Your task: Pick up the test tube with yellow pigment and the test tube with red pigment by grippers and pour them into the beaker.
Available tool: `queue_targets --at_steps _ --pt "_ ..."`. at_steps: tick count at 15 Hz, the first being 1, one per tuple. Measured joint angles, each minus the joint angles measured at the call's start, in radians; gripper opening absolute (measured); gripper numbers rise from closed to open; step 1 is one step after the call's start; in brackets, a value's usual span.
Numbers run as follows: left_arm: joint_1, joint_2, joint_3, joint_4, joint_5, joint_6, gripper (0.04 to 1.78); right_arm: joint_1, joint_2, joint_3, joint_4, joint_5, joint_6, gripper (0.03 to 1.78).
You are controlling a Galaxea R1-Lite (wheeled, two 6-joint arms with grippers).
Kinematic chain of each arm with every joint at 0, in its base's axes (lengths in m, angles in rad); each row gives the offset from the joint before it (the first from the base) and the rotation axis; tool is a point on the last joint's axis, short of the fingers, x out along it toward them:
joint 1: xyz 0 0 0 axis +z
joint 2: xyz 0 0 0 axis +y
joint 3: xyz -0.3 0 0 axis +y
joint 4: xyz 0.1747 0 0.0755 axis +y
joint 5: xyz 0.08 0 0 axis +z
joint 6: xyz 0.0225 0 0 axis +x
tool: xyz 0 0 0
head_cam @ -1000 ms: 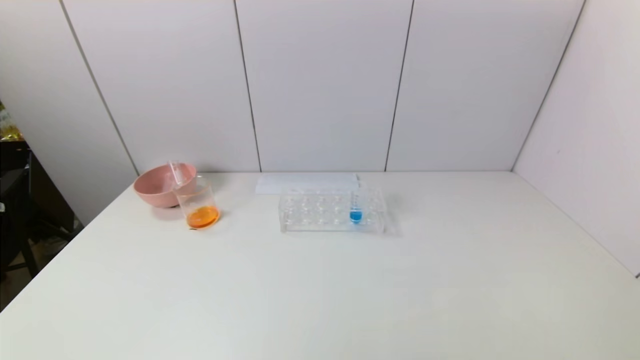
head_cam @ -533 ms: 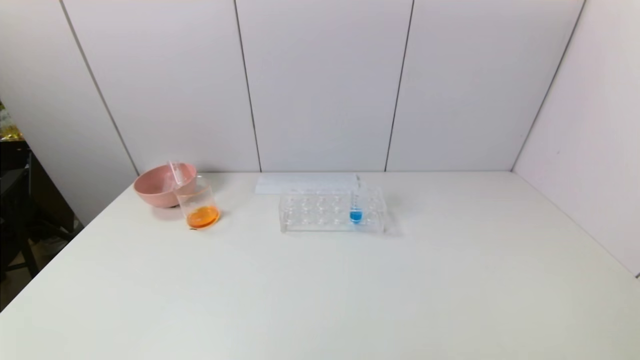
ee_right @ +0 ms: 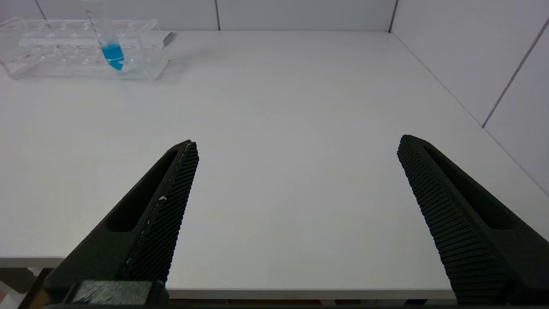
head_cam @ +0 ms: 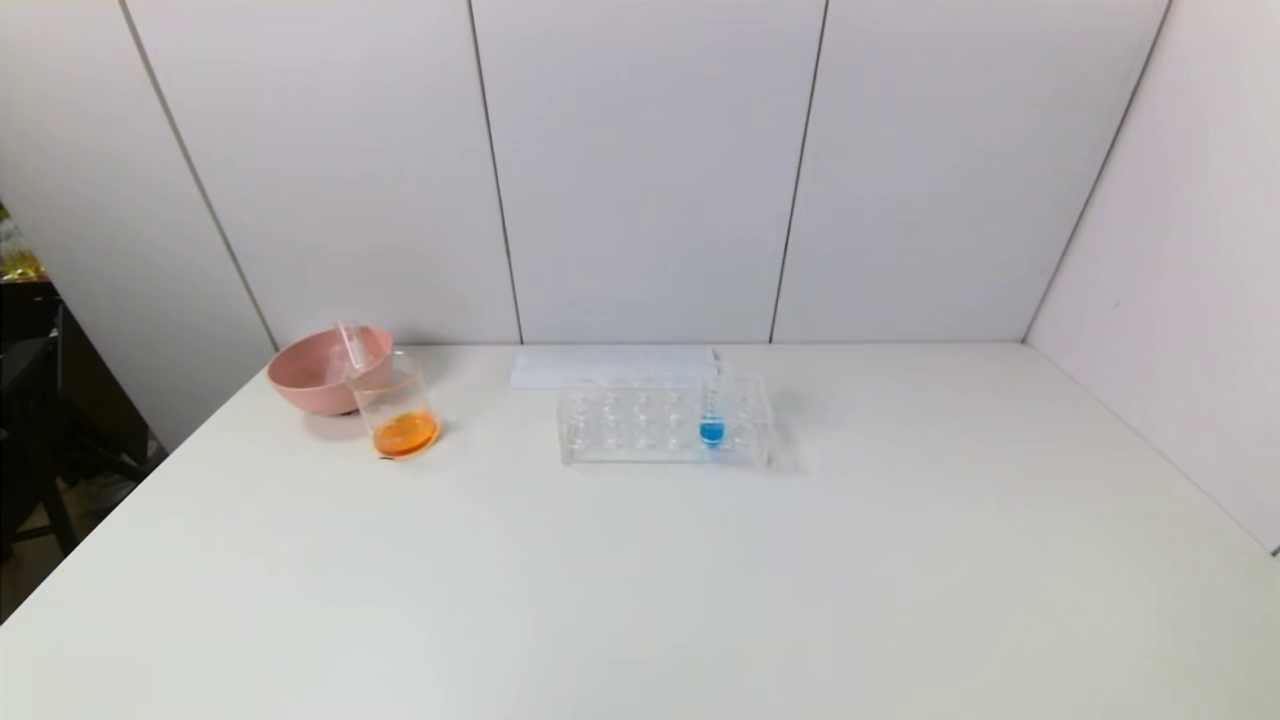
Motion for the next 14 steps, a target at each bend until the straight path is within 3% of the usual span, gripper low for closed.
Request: queue_targets --at_steps 4,8,14 --pt "0.0 -0.004 0.216 -0.117 0.082 -0.074 1.76 0.0 0.0 0.0 0.0 0.0 0.0 1.7" --pt "0.0 -0.004 0.243 0.107 0.139 -0.087 1.76 0.0 0.0 0.0 0.0 0.0 0.0 1.7" --pt "0.0 -0.004 0.244 0.186 0.072 -0.161 1.76 0.0 0.0 0.0 0.0 0.0 0.0 1.7"
